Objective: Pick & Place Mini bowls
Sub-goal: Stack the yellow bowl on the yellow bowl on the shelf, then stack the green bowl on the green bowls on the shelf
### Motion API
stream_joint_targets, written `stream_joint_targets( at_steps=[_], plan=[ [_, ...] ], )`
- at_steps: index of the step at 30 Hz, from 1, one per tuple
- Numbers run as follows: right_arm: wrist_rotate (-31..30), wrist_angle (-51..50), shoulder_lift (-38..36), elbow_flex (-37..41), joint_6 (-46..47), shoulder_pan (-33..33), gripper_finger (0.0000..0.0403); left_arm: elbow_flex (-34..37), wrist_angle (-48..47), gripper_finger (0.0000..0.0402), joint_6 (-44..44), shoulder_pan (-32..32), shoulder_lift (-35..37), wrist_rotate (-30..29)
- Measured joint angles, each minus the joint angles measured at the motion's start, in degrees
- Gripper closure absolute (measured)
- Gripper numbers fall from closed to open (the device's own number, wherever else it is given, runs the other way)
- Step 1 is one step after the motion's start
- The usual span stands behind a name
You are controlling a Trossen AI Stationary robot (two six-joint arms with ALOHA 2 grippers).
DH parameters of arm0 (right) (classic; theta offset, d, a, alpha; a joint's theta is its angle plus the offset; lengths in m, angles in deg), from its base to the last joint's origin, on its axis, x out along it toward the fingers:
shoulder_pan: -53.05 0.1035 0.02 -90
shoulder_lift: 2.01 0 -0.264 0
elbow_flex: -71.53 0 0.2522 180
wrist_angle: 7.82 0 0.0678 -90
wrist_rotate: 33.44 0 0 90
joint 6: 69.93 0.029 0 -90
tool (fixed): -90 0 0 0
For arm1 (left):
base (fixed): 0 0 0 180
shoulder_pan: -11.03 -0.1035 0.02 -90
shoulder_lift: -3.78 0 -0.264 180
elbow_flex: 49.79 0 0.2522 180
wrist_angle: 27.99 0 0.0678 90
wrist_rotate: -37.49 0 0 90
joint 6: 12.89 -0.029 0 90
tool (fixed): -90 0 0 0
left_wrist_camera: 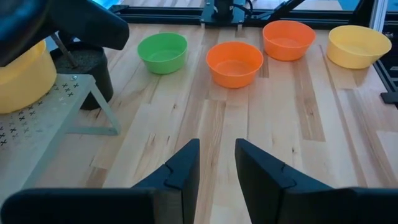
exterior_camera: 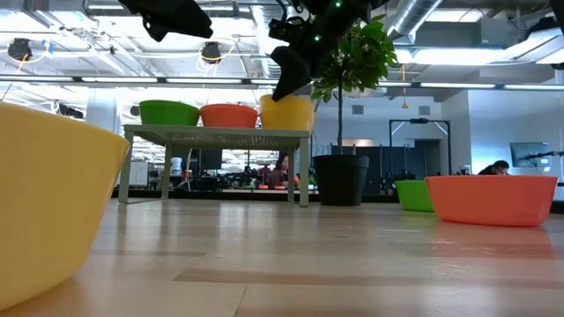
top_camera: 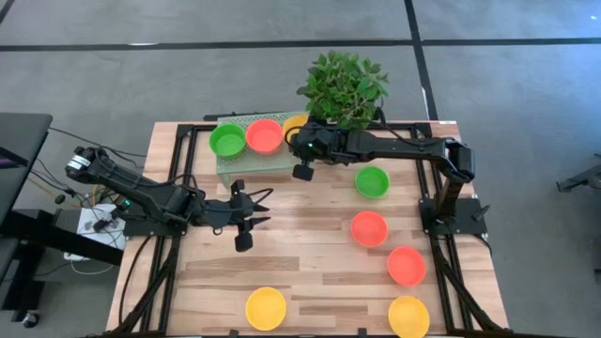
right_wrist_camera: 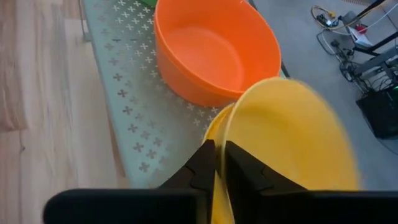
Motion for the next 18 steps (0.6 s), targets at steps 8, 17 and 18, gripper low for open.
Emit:
stream_joint_targets(
  at_steps=[8, 17, 18],
  plan=[
    [-0.01, -0.37, -0.03, 0.02, -0.66, 0.45, 0.0336, 0.0, 0.03, 0.0298, 0.0, -0.02, 0.0, 0.0],
    [-0.01, -6.68, -0.49, -4.23, -1.03, 5.57, 0.0331, 0.0, 0.02, 0.0298, 0.0, 0.0, 0.0, 0.0],
    [-0.02, -7.84, -0.52, -5.0, -1.03, 6.6, 0.0331, 0.0, 0.02, 0.0298, 0.0, 0.0, 0.0, 0.0]
  ],
)
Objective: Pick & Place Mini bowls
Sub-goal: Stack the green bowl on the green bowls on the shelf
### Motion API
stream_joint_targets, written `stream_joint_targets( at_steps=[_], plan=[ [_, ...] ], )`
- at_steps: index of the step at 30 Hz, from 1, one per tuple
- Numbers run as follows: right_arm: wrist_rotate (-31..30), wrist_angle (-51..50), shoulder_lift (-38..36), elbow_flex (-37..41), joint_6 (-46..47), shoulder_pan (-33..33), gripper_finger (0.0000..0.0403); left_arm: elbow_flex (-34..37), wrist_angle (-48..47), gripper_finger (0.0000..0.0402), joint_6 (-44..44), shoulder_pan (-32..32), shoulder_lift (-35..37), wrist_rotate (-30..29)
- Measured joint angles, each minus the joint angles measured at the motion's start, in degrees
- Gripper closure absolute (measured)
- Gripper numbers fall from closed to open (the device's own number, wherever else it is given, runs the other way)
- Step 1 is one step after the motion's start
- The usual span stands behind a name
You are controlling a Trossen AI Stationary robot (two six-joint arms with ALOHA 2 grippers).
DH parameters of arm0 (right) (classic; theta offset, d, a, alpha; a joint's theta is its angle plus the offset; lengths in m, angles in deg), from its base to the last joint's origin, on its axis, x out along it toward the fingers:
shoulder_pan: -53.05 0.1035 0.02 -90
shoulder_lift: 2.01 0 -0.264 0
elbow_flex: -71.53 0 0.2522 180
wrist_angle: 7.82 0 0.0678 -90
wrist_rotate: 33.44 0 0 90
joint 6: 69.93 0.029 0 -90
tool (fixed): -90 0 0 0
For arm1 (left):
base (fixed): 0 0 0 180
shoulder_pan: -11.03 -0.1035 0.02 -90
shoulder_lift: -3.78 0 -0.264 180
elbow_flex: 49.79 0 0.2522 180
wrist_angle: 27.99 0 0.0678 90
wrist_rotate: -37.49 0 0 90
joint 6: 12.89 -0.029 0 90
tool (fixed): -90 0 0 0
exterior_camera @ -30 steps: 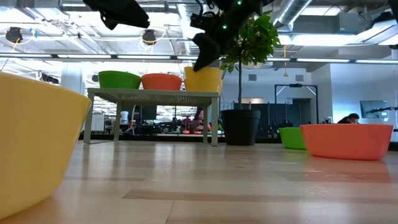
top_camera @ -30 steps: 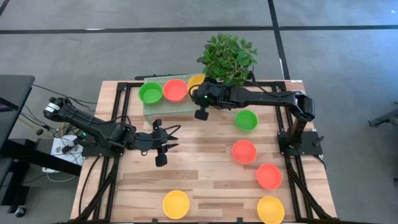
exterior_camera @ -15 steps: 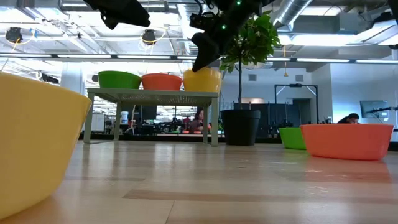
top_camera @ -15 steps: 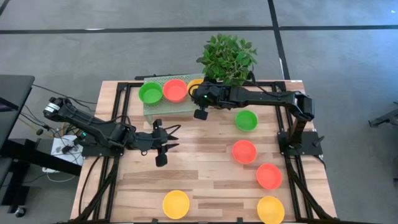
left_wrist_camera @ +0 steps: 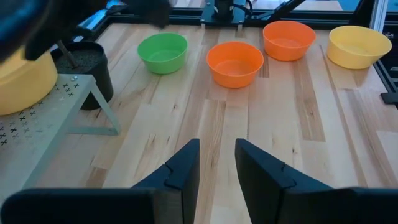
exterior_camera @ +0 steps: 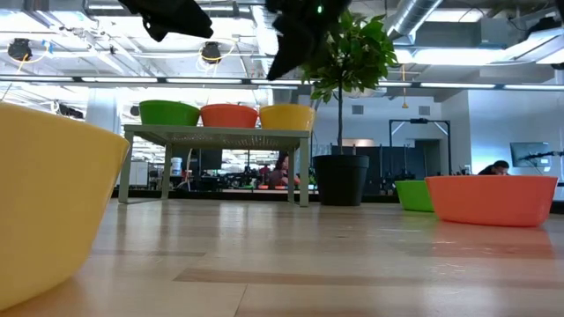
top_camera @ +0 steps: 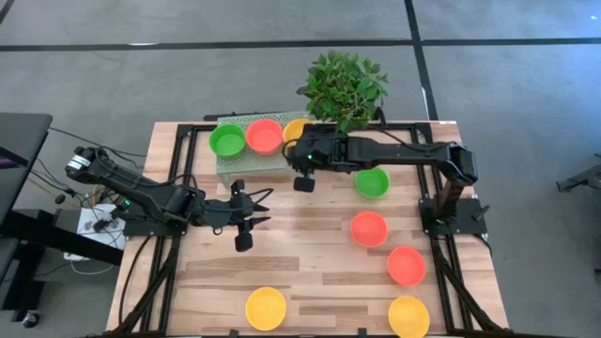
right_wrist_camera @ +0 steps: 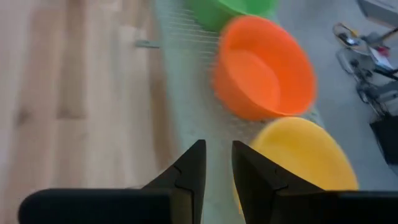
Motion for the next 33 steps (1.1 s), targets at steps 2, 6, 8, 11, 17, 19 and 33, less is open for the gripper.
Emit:
stream_joint_targets(
  at_steps=[2, 6, 8, 11, 17, 19, 33],
  plan=[
    [0.01, -3.18, 0.06, -1.99, -0.01, 2.31, 0.0331, 0.0, -0.01, 0.0298, 0.0, 0.0, 0.0, 0.0],
    [0.03, -12.29, 0.02, -8.01, 0.0, 7.18, 0.033, 0.0, -0.02, 0.0298, 0.0, 0.0, 0.0, 0.0],
    [-1.15, -17.22, 0.03, -10.62, 0.37, 9.36, 0.0331, 0.0, -0.02, 0.0298, 0.01, 0.0, 0.0, 0.0],
    [-6.74, -23.42, 0.01, -15.05, 5.5, 12.65, 0.0336, 0.0, -0.04, 0.0298, 0.0, 0.0, 0.0, 0.0],
    [-8.84, -34.47, -2.89, -14.94, 16.57, 16.96, 0.0353, 0.0, -0.05, 0.0298, 0.01, 0.0, 0.0, 0.0],
    [-8.92, -36.13, -5.03, -11.14, 20.25, 17.65, 0.0356, 0.0, -0.06, 0.0298, 0.0, -0.02, 0.0, 0.0],
    [-8.8, -21.58, -24.3, 32.48, 43.63, 10.47, 0.0356, 0.0, 0.11, 0.0298, 0.0, -0.13, 0.0, 0.01]
  ],
)
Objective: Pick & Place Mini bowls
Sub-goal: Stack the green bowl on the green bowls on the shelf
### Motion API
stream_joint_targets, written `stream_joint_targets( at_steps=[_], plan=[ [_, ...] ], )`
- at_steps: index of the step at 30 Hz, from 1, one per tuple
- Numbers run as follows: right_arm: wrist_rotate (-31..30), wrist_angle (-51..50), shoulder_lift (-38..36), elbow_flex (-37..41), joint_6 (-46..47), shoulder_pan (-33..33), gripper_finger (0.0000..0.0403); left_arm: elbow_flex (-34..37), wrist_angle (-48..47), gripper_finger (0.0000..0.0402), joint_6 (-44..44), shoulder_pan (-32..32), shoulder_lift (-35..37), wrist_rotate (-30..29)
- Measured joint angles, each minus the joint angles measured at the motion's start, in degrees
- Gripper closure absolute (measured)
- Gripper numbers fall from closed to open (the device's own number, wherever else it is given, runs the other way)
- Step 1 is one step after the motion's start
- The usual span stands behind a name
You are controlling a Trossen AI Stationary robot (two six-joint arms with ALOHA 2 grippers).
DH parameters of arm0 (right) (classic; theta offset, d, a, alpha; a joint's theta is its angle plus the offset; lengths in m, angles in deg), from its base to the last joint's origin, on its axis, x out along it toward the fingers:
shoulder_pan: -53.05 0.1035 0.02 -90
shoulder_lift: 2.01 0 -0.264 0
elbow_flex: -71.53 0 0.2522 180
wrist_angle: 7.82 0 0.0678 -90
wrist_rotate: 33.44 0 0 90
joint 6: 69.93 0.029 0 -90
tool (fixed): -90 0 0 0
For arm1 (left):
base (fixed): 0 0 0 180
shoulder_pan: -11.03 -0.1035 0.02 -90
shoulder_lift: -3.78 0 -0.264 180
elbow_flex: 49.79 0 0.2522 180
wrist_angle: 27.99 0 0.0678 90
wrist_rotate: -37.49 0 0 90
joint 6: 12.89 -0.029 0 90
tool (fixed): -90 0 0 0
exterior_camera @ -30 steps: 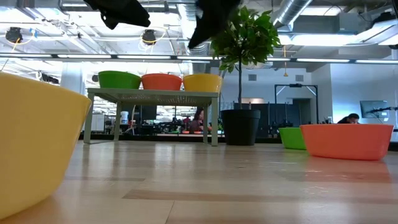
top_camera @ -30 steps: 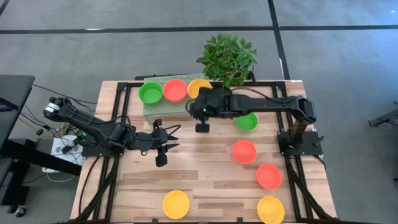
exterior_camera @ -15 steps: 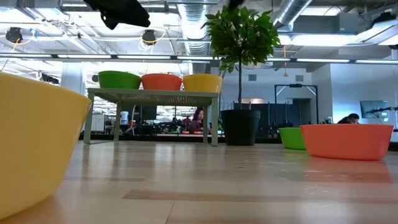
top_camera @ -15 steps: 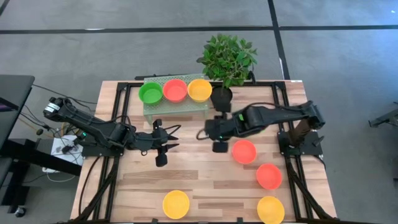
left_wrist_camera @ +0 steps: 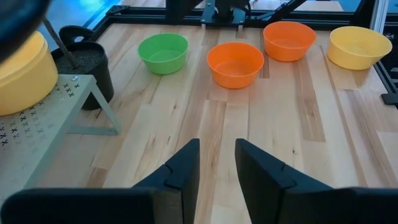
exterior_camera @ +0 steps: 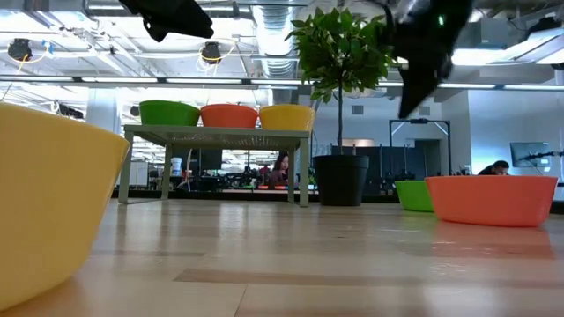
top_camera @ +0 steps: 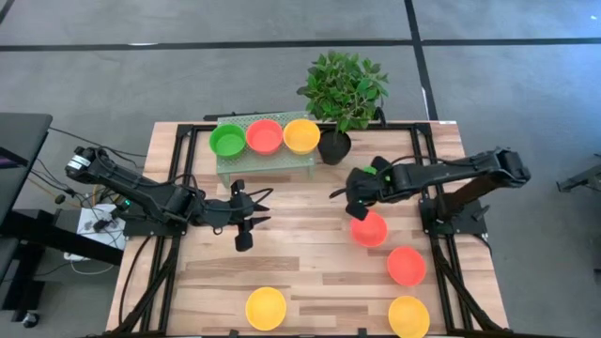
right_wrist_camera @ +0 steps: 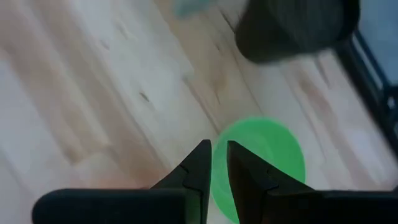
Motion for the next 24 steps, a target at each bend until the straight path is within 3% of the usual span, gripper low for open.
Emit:
stream_joint_targets(
  at_steps=[7, 16, 24],
  plan=[
    [8.68, 4.03, 3.14, 5.61, 2.47, -6.3, 0.0331, 0.0, 0.16, 0.0298, 0.0, 0.0, 0.0, 0.01],
    [11.36, 4.67, 10.35, 5.62, 6.21, -10.73, 0.0292, 0.0, 0.22, 0.0298, 0.02, 0.0, 0.0, -0.01],
    [12.21, 4.93, 11.64, 5.6, 6.61, -12.73, 0.0287, 0.0, 0.26, 0.0298, 0.02, 0.0, 0.0, 0.01]
  ],
)
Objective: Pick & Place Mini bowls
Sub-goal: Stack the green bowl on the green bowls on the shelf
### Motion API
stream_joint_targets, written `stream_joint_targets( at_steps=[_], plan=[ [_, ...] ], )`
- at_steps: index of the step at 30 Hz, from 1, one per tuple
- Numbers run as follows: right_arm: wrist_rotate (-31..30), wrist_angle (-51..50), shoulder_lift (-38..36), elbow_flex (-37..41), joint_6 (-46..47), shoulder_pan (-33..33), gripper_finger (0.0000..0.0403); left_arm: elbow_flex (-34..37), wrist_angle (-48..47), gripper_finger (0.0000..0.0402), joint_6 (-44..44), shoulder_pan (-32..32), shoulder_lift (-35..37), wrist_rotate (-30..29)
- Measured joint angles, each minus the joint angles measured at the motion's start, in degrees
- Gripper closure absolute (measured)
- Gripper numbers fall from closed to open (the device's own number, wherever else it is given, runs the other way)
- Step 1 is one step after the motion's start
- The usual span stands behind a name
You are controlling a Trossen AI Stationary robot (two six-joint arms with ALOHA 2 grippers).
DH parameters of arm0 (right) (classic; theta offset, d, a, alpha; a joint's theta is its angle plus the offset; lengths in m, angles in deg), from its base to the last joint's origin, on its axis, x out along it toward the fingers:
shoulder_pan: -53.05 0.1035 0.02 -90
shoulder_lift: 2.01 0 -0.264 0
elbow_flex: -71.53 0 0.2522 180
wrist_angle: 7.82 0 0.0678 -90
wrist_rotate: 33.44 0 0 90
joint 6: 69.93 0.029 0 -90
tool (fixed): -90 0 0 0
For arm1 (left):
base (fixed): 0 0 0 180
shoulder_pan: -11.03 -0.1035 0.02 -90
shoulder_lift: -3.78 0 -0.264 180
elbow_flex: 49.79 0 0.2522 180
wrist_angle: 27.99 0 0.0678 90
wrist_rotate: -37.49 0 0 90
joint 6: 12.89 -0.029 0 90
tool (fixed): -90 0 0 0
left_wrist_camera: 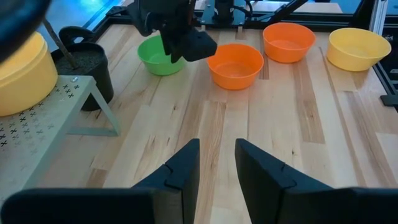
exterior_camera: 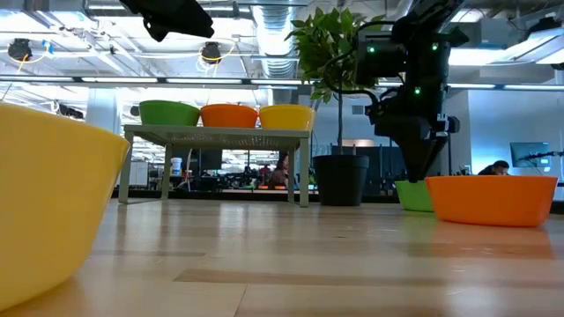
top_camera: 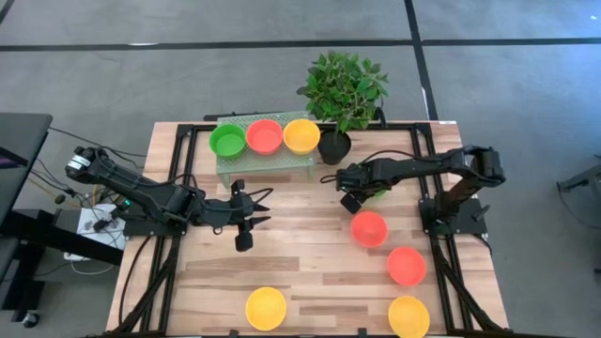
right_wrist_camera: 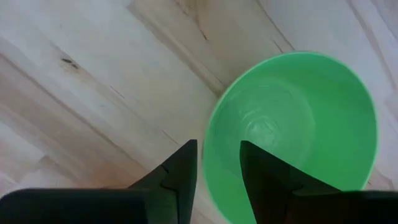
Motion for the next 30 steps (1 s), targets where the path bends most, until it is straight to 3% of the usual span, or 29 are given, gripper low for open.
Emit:
stream_joint_targets(
  at_steps=[7, 13, 19, 22, 27, 30],
  plan=[
    [0.17, -0.03, 0.0, 0.0, -0.14, -0.07, 0.0309, 0.0, 0.02, 0.0298, 0.0, 0.0, 0.0, -0.01],
    [4.25, 0.75, 0.0, 0.35, -0.59, -0.07, 0.0335, 0.0, 0.07, 0.0298, 0.0, 0.0, 0.0, -0.02],
    [4.19, 1.43, 0.0, 2.97, -0.76, -0.07, 0.0338, 0.0, 0.2, 0.0298, 0.0, 0.01, 0.0, -0.01],
    [1.42, 1.12, 0.0, 3.28, -0.37, 0.05, 0.0342, 0.0, 0.26, 0.0298, 0.0, 0.02, 0.0, 0.0],
    [2.05, 1.79, 0.0, 2.64, -3.95, 0.49, 0.0389, 0.0, 0.45, 0.0298, 0.0, 0.02, 0.0, -0.01],
    [4.3, 1.69, 0.0, 1.95, -5.12, 0.47, 0.0394, 0.0, 0.8, 0.0298, 0.0, 0.02, 0.0, 0.0]
  ],
)
